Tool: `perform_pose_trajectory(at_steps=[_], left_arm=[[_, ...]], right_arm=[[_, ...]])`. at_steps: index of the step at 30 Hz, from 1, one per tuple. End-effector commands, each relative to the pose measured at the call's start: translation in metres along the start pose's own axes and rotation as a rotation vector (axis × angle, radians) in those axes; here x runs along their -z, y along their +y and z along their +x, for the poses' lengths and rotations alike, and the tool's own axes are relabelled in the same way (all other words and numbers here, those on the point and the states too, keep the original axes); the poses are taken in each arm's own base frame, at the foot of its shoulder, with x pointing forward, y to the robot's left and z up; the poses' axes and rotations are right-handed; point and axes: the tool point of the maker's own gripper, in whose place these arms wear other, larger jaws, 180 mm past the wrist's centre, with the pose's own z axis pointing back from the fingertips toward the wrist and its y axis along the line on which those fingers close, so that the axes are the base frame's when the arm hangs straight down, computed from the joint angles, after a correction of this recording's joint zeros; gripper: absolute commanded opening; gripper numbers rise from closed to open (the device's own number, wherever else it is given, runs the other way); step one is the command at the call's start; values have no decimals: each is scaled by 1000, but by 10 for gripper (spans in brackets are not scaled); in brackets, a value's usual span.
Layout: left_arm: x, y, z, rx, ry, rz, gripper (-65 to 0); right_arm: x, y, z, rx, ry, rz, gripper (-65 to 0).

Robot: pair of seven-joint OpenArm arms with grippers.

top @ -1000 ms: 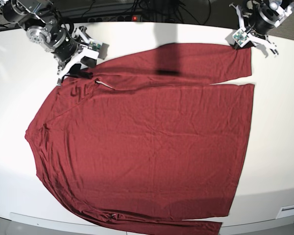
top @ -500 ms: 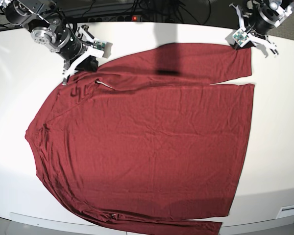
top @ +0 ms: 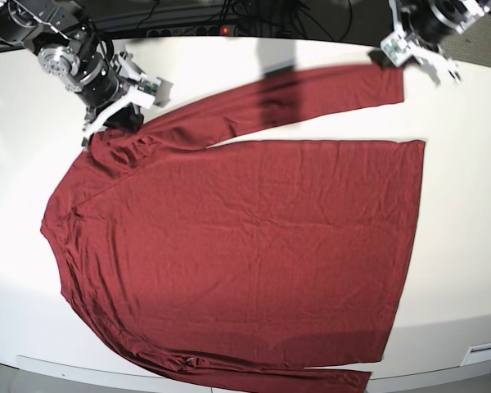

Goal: Fold the T-shirt properly
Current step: 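Lift the shirt shoulders with both grippers and pull them toward the robot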

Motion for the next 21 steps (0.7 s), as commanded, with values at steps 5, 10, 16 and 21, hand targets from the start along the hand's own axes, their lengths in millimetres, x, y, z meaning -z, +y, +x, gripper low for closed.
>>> perform_pose_trajectory(at_steps=[5, 10, 16, 21], left_arm=[[-4, 43, 32, 10, -62, 137, -650], [3, 73, 47, 28, -81, 206, -650], [26, 93, 42, -47, -90, 214, -650], [48, 115, 28, -85, -57, 235, -650]], right_arm=[[-1, -49, -8, 80, 6, -114, -650], [5, -67, -7, 149, -6, -96, -650], [16, -63, -1, 224, -14, -77, -650], [30, -66, -13, 277, 9, -77, -650]])
